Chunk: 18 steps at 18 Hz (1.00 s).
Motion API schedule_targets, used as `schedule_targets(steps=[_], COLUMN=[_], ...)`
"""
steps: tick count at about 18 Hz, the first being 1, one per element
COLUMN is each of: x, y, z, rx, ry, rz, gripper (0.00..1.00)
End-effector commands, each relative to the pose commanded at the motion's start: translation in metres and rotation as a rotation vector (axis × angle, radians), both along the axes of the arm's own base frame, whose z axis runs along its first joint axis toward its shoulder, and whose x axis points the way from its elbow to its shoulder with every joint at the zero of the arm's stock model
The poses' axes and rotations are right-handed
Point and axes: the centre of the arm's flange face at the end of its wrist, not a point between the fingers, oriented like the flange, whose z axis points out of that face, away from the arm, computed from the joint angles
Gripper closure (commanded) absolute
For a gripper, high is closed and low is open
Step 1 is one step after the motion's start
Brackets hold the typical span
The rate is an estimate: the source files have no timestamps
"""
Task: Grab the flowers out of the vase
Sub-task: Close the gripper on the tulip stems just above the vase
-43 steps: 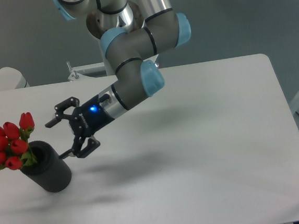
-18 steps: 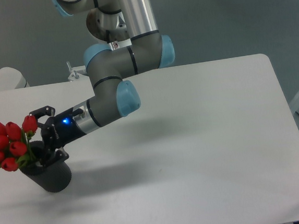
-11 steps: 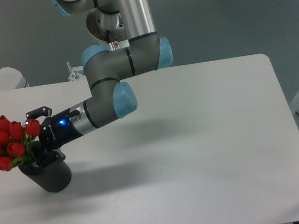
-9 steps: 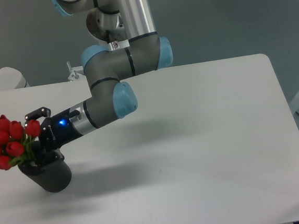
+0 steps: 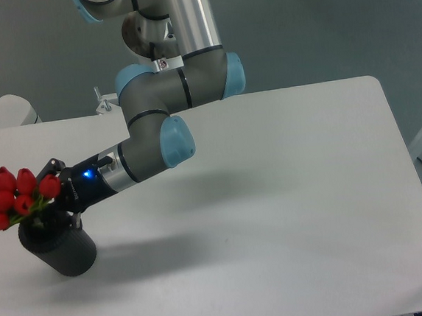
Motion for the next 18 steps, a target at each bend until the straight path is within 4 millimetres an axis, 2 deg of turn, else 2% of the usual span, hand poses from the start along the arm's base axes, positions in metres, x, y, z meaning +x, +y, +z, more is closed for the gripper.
schedule_targets(steps=[8, 13, 18], x=[-0.012, -0.023, -0.022], y=[-0.01, -0.006, -0.005], z=[0.034, 0.063, 0.064], rx=[0.003, 0.0, -0.002], ry=[-0.069, -0.109, -0.109], rz=[0.06, 0.092, 0.091], gripper=[0.78, 0.78, 0.79])
